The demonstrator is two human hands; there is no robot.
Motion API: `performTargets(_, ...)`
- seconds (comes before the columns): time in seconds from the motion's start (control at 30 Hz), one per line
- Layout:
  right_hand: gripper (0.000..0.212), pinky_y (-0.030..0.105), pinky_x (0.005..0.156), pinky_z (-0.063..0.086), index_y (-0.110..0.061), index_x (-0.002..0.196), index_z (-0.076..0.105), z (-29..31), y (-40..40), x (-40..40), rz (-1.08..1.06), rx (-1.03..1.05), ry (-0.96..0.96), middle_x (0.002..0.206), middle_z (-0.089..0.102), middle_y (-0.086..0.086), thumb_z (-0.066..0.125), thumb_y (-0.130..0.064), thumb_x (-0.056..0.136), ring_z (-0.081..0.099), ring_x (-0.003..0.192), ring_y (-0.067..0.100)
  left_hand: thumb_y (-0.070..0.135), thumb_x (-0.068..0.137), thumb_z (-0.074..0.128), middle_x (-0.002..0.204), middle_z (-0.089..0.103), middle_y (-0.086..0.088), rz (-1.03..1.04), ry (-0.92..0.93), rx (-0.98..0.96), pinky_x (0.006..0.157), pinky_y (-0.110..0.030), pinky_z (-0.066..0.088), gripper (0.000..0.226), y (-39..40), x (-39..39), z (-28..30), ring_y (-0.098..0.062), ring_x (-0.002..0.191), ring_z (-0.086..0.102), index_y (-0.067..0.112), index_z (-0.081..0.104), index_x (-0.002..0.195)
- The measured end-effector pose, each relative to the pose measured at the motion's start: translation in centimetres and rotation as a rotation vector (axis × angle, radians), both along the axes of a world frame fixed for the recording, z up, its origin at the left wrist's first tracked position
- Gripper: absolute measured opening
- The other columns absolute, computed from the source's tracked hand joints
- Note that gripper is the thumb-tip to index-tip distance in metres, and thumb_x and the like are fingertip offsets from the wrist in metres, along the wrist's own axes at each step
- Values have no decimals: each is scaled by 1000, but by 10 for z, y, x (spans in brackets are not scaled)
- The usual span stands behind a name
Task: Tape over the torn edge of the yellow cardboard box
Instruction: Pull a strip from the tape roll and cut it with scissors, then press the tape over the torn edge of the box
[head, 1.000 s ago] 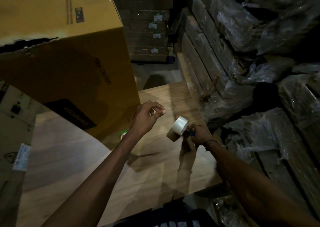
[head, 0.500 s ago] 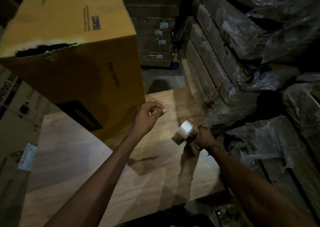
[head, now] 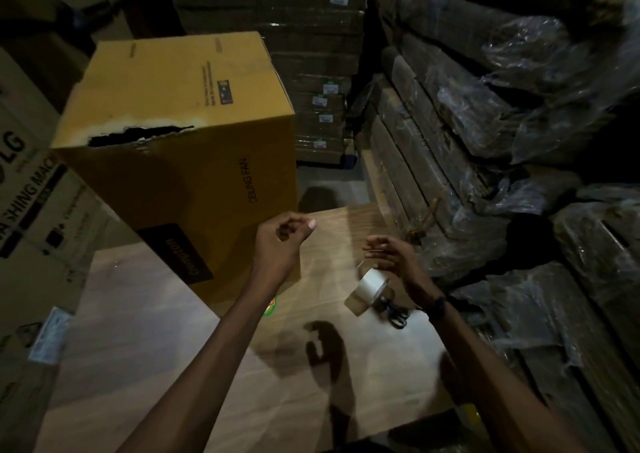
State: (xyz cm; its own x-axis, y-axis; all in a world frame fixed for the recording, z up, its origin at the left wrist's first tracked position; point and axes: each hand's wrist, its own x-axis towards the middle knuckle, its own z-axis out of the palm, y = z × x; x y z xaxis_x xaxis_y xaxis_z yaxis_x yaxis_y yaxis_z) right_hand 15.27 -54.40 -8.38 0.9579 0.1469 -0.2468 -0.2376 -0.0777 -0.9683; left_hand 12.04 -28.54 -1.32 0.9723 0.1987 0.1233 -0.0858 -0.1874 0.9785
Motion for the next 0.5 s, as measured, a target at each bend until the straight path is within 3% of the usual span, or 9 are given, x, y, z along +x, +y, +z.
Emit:
performTargets(0.1,42,30,85,58,-12,125,68,28,12,-4,46,68,-36,120,76,11,49,-38,98,73,103,20,22,93,76,92,78,4,56,-14,-53,72,-15,52,3,3,-13,20,-6,85,69,21,79,94)
performTargets(0.23,20,27,81,59,-14,121,70,59,24,-11,46,98,-109,110,78,8,61,-18,104,73,98,21,21,93,76,96,79,7,99,-39,-130,76,-12,53,5,10,-26,40,-6,92,71,25,78,95)
performTargets(0.37,22,28,80,59,-16,117,74,85,39,-19,34,10,-238,99,77,4,74,-18,96,75,93,19,19,93,77,96,79,2,166,-86,-178,80,-18,54,5,22,-34,56,-13,94,72,18,80,97)
performTargets(0.5,20,29,82,60,-17,116,74,114,56,-23,35,-25,-314,96,76,3,74,-18,95,75,94,19,17,93,77,96,80,4,234,-139,-219,81,-16,53,8,35,-48,77,-9,96,73,14,80,99)
